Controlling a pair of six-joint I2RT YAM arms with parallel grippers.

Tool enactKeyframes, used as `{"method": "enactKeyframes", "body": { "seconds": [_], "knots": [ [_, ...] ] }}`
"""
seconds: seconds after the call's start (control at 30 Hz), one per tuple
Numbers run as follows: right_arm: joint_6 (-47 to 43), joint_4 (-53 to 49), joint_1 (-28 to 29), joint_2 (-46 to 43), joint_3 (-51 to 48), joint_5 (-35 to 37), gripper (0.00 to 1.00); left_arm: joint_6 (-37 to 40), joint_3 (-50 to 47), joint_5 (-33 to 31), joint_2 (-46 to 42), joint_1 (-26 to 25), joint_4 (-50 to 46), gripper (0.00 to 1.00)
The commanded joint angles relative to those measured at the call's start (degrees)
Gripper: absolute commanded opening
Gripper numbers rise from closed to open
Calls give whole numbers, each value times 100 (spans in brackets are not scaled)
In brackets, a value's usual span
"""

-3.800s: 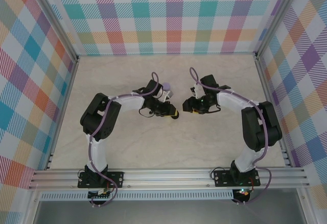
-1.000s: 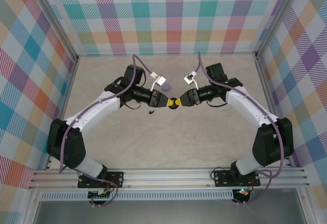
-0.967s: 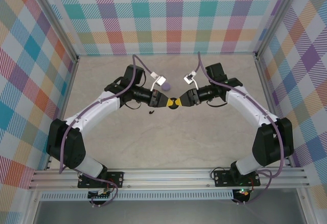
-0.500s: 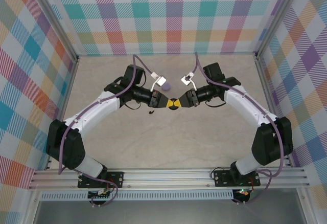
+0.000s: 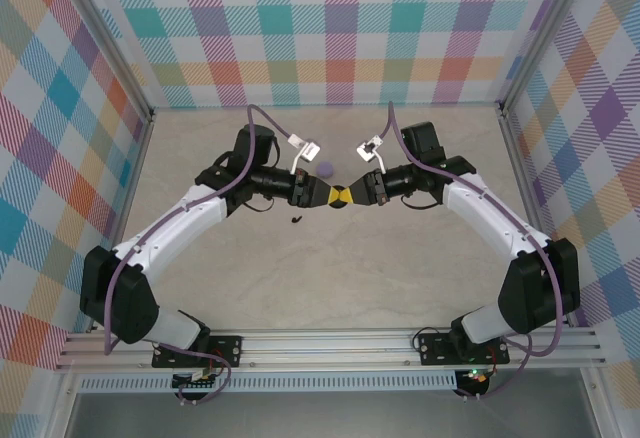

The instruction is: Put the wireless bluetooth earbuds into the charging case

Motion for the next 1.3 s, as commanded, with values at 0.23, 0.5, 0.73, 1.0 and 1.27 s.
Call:
{"method": "enactKeyframes", "body": {
  "seconds": [0.23, 0.5, 0.73, 1.0, 1.27],
  "knots": [
    [1055, 1194, -10, -614, -88, 239, 18, -1692, -1101, -1152, -882, -54, 2162, 71],
    [1277, 1368, 0, -736, -14, 51, 19, -1916, -1290, -730, -960, -211, 2898, 72],
    [1328, 1434, -2, -781, -45, -31, 20, -1824, -1122, -656, -880, -329, 2893, 61],
    [1287, 1379, 7, -821, -77, -113, 22, -1829, -1001, -661, -746, -384, 2919, 50],
    [1209, 1301, 6, -825, -88, -173, 23, -1834, -913, -613, -656, -425, 2962, 42]
  ]
}}
